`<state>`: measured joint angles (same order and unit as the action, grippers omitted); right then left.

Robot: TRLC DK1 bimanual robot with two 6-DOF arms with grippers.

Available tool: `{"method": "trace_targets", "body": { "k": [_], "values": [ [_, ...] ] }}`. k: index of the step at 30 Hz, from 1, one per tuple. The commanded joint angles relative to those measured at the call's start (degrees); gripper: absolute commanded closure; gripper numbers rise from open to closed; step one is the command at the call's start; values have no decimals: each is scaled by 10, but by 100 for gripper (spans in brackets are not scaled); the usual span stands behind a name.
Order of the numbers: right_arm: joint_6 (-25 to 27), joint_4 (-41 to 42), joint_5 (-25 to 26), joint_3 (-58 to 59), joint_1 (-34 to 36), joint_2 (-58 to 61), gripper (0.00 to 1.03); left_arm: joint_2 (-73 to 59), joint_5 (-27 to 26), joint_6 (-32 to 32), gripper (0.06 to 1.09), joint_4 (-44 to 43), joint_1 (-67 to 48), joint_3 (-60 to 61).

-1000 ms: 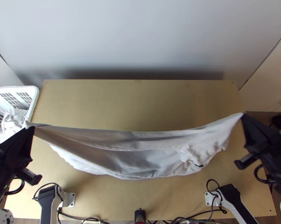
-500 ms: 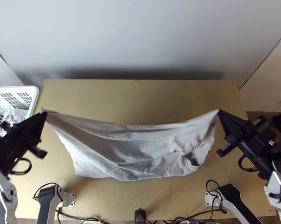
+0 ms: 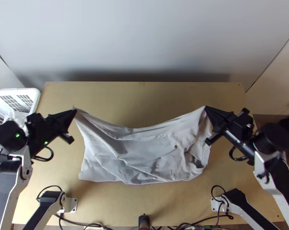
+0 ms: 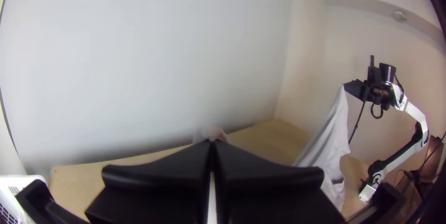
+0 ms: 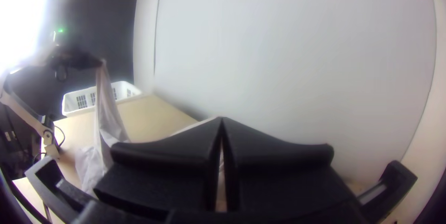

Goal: Fold the t-shirt

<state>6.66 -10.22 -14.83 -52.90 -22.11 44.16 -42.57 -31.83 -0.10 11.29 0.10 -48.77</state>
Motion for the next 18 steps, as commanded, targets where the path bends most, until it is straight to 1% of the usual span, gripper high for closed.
{"method": "trace_targets", "body": {
  "k": [1,10,18],
  "values": [
    [8,20,7,-9,13,64,100,-65,27,23,105,-22,-33,-5],
    [22,57,7,-20,61,149,100,-146,28,43,105,-64,-5,-28],
    [29,71,6,-70,108,250,100,-276,34,44,105,-73,27,-85]
  ]
}}
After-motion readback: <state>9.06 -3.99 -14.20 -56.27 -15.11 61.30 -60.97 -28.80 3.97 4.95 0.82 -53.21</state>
